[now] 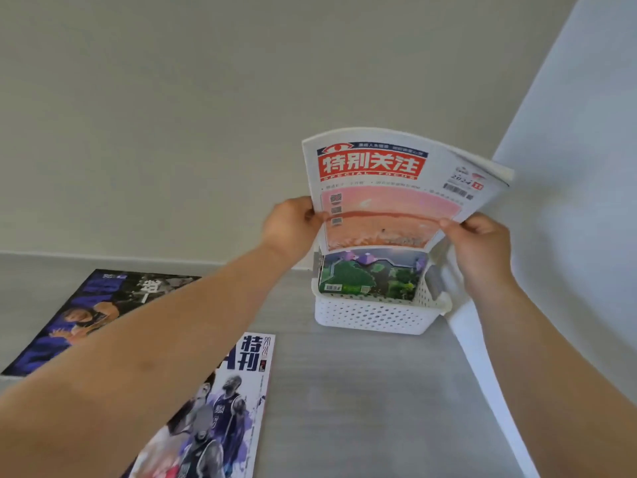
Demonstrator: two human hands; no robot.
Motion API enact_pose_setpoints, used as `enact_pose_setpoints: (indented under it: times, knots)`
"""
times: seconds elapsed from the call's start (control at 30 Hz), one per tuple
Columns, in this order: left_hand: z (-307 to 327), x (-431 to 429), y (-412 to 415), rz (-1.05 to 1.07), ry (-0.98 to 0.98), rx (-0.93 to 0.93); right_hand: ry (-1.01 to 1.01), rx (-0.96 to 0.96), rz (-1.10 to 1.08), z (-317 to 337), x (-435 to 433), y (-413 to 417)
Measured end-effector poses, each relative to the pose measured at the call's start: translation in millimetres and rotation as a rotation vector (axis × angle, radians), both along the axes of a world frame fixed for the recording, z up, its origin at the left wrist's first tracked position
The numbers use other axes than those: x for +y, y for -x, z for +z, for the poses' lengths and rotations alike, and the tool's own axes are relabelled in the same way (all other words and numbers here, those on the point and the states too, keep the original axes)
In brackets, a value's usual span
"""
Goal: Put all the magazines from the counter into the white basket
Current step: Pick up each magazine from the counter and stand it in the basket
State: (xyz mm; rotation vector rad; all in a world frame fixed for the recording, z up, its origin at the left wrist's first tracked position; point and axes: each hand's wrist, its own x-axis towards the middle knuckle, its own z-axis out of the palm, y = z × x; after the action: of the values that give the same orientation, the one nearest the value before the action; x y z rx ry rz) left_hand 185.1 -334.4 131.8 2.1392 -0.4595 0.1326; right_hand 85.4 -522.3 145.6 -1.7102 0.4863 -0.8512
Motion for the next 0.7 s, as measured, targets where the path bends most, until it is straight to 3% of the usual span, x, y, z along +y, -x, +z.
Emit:
enact_pose_setpoints:
  times: [0.33, 0.7]
  knots:
    - [-61, -35, -23, -0.036, -0.135, 0.211, -0.066, 0.276, 0.037, -68, -46, -27]
    - [-85, -48, -53, 0.009, -0.188, 0.263, -0.158, 0.368, -0.015, -107, -49, -50]
